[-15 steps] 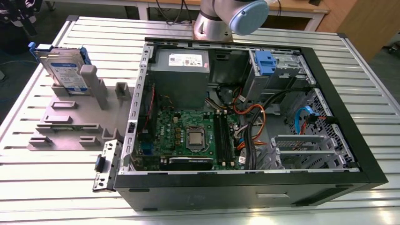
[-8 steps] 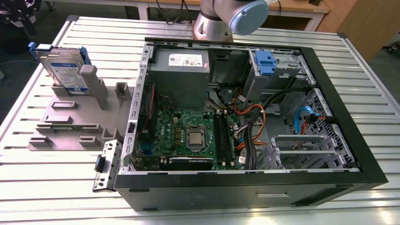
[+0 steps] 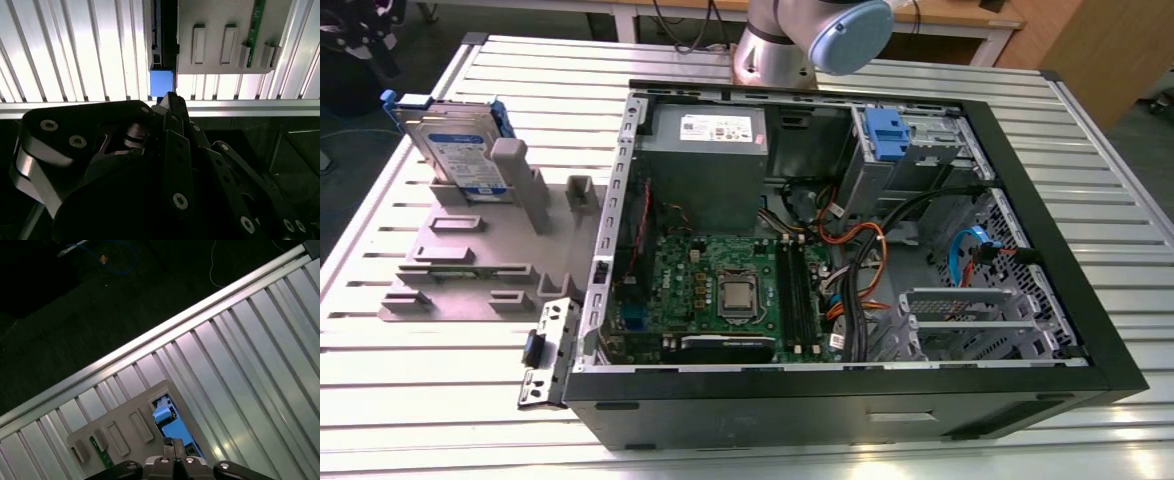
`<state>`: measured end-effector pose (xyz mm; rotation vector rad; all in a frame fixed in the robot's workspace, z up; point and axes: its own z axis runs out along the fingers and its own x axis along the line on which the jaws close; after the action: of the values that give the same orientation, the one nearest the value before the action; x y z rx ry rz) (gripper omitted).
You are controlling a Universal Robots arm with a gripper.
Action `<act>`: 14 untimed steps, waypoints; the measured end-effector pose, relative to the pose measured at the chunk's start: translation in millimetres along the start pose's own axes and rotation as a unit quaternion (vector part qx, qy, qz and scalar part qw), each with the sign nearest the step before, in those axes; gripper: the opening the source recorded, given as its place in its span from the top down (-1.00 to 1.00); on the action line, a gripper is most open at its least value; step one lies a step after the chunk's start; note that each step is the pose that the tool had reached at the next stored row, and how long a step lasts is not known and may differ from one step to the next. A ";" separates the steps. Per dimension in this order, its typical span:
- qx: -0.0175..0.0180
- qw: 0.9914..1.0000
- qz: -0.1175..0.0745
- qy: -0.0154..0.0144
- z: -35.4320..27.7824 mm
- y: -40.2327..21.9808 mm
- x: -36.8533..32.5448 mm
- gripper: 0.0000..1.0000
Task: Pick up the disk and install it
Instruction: 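Pick up the disk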
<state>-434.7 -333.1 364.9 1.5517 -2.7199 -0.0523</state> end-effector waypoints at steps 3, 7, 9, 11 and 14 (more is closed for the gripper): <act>0.000 1.000 -0.027 0.001 0.3 0.0 0.0 0.79; -0.001 0.998 -0.063 0.002 0.6 0.0 0.0 0.79; -0.001 0.997 -0.081 0.003 0.7 0.0 0.0 0.79; -0.001 0.995 -0.098 0.003 0.7 0.0 0.0 0.79; -0.001 0.993 -0.120 0.004 0.7 0.0 0.0 0.79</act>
<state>-434.7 -333.1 364.2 1.8653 -2.5103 -0.0500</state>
